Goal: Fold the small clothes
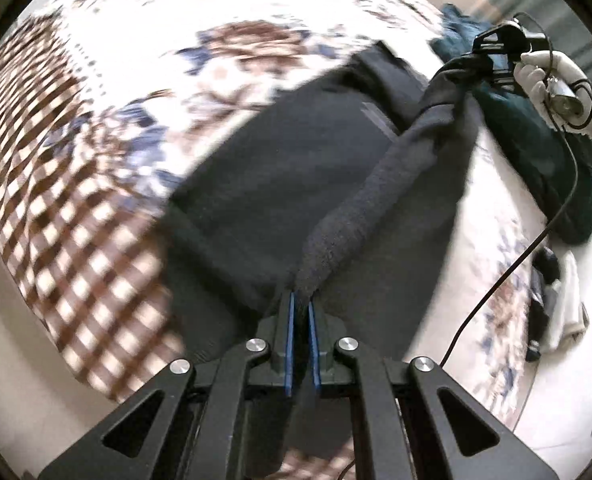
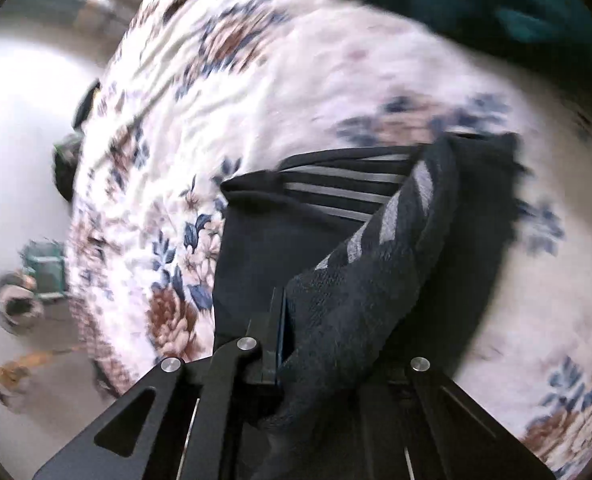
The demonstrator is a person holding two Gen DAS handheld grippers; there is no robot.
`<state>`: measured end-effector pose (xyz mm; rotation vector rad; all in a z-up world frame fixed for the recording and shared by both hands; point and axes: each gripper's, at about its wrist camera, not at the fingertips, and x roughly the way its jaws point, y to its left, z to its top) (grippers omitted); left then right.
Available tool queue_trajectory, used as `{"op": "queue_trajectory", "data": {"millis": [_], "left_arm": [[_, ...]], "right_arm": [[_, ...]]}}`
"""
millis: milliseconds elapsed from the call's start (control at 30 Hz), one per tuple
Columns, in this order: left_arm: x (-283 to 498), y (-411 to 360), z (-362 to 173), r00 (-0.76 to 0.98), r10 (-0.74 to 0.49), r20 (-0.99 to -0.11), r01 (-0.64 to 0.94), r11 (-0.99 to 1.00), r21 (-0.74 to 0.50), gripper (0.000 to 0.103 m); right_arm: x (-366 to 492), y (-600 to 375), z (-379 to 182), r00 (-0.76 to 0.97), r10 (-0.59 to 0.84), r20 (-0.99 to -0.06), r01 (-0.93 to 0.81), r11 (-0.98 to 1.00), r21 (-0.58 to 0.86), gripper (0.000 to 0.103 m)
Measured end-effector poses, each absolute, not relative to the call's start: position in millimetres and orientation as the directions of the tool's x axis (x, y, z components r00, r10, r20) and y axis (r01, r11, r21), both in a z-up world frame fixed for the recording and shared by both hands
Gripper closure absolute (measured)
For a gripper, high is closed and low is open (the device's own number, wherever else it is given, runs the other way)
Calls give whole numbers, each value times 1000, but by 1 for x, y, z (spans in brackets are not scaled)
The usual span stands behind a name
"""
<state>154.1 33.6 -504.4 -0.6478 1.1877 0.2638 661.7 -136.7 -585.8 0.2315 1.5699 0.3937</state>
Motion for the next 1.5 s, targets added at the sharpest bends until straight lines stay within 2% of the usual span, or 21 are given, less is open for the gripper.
{"op": "queue_trajectory", "data": {"millis": [233, 467, 533, 567, 667, 800, 867, 1067, 1133, 1233, 1300, 1400, 1467, 1500], "left_arm": [[150, 90, -537, 352, -189, -917, -538, 761, -363, 99], [140, 104, -546, 344, -238, -908, -555, 729, -401, 98], [140, 108, -552, 329, -244, -912, -555, 732, -396, 98], [140, 111, -556, 319, -251, -914, -552, 735, -395, 98], [142, 116, -559, 310, -267, -913, -541, 740, -400, 98], [145, 117, -560, 302, -283, -910, -526, 747, -407, 98], [144, 120, -562, 300, -292, -908, -526, 744, -412, 98], [150, 122, -564, 277, -299, -913, -517, 755, -404, 98], [152, 121, -564, 272, -299, -914, -511, 760, -401, 98], [152, 123, -566, 264, -305, -915, -514, 758, -402, 98], [153, 129, -568, 262, -321, -910, -517, 749, -413, 97], [146, 139, -562, 309, -377, -873, -534, 691, -487, 94], [139, 150, -551, 324, -375, -868, -550, 672, -496, 80], [134, 157, -543, 345, -380, -858, -554, 655, -513, 79]], "right_arm": [[658, -30, -633, -42, 233, -972, -162, 958, 237, 95], [657, 8, -642, -55, 174, -983, -62, 982, 177, 93], [659, 14, -651, -110, 240, -964, -7, 970, 243, 86], [662, 15, -653, -154, 296, -943, 16, 955, 297, 77], [670, 0, -638, -222, 426, -877, 47, 903, 427, 63], [690, -46, -595, -103, 385, -917, -6, 922, 388, 61], [697, -62, -583, -47, 351, -935, -45, 934, 353, 51], [718, -69, -610, -36, 270, -962, -30, 962, 271, 51], [721, -55, -633, -57, 297, -953, -28, 954, 299, 52], [728, -37, -656, -45, 348, -936, 5, 937, 348, 59], [728, -39, -655, -25, 371, -928, 53, 928, 369, 58], [703, -43, -637, -36, 427, -904, 16, 904, 427, 58], [664, -54, -618, -73, 415, -907, -55, 906, 420, 58], [649, -60, -612, -81, 411, -908, -82, 905, 417, 58]]}}
